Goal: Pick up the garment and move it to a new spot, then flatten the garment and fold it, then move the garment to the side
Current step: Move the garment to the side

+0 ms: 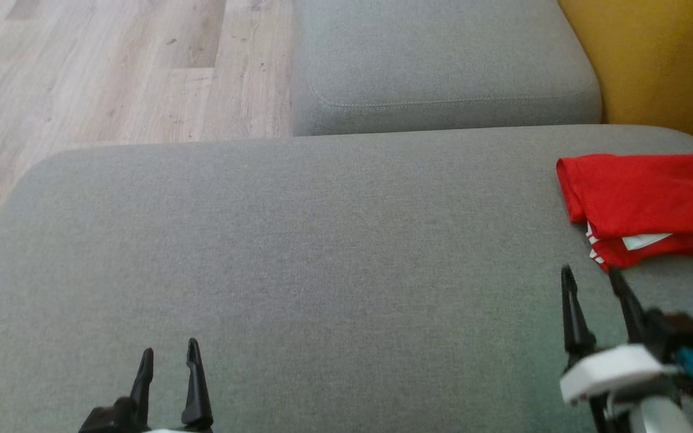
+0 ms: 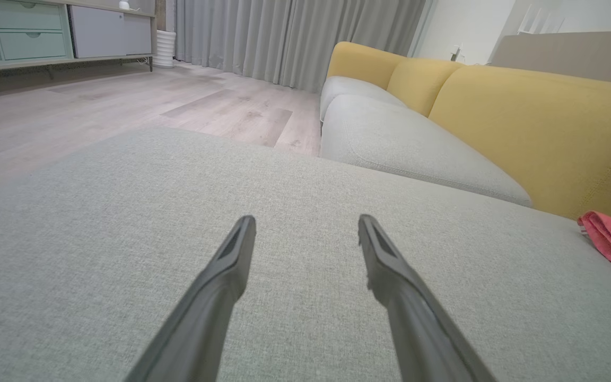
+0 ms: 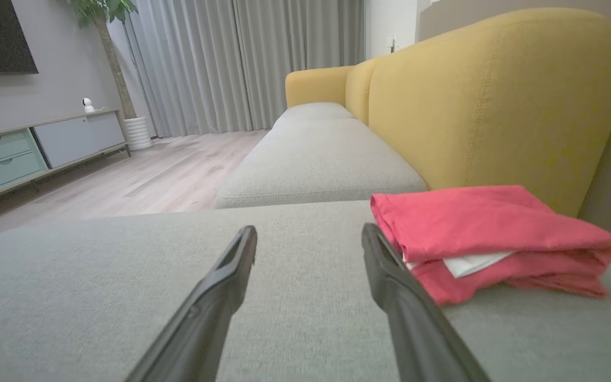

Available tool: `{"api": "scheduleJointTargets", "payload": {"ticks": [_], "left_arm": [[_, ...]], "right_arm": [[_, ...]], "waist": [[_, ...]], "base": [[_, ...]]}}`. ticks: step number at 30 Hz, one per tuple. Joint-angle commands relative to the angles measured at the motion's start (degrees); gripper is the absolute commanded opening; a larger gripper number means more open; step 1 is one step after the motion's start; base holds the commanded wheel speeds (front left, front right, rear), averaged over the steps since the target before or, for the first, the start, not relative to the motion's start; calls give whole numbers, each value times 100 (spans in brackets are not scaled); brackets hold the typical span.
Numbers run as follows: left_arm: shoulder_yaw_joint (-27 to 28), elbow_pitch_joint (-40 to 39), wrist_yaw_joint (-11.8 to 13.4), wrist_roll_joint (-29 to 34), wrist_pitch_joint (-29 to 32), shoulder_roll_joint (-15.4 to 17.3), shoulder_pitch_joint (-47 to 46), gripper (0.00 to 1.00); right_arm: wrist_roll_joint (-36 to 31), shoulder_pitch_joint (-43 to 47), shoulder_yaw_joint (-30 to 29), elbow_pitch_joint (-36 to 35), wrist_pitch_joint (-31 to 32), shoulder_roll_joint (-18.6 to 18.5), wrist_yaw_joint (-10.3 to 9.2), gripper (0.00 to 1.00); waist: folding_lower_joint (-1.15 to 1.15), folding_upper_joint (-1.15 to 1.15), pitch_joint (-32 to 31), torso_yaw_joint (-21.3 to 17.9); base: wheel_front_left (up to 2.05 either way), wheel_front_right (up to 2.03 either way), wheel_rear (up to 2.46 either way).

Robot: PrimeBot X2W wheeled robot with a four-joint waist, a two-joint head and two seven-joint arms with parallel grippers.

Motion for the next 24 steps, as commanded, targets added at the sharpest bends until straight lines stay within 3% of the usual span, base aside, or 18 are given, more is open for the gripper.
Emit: {"api": "scheduleJointTargets", "payload": {"ticks": [1,11,24], "left_arm": [[252,-158,4,-5,-72,-3,-148,100],[314,-100,34,23,-73,-26,64,100],[248,-49,46,15,-47,-25,-1,100]], "right_arm": [[43,-150,157,-228,-56,-17,-4,100],[559,480,646,-558,-50,-16,-4,100],[502,434,787,-502,-74,-16,-4,100]], "waist": [[1,0,-4,-2],[1,0,-51,-102],[1,0,-33,-67]], "base": [[0,0,0],[0,0,0],[0,0,0]]}}
